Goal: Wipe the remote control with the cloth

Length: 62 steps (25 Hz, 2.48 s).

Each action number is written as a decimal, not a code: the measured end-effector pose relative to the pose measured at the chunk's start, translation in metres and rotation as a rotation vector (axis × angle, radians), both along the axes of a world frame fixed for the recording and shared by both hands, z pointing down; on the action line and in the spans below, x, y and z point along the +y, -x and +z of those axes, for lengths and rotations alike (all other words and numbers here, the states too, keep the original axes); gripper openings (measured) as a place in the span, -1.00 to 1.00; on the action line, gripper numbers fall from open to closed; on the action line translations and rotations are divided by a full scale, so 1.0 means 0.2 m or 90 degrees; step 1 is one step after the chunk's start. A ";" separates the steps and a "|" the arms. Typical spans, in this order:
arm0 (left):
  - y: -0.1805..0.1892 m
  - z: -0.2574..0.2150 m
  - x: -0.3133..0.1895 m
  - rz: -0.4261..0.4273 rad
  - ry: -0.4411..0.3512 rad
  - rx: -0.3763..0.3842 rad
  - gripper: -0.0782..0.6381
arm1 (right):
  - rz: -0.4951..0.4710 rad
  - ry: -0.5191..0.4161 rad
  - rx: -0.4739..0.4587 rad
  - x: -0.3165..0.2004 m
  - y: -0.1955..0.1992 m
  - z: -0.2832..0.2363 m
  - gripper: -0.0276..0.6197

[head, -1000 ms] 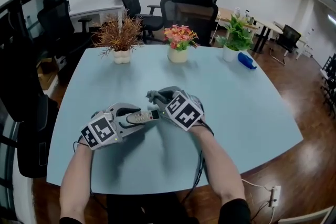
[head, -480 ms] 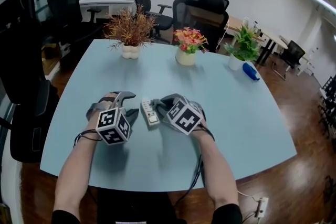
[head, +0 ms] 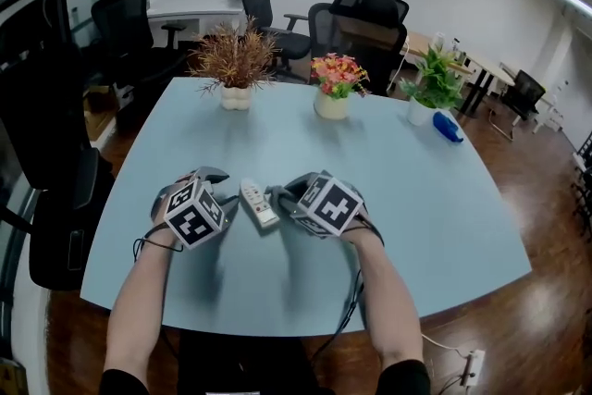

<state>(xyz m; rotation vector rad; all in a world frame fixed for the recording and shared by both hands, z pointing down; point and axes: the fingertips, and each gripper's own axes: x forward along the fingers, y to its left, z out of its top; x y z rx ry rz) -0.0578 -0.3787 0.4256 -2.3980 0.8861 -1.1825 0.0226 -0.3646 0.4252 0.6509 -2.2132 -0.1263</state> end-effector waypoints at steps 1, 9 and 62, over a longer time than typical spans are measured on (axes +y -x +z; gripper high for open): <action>-0.03 0.00 0.00 -0.001 0.008 0.010 -0.28 | -0.022 0.011 0.011 0.05 0.02 0.02 -0.83; -0.06 -0.10 -0.08 -0.064 -0.001 0.054 -0.23 | 0.018 -0.031 -0.031 0.04 -0.06 -0.11 -0.83; -0.09 -0.26 0.11 -0.008 -0.209 0.073 -0.28 | 0.164 -0.217 -0.357 -0.19 -0.01 -0.54 -0.83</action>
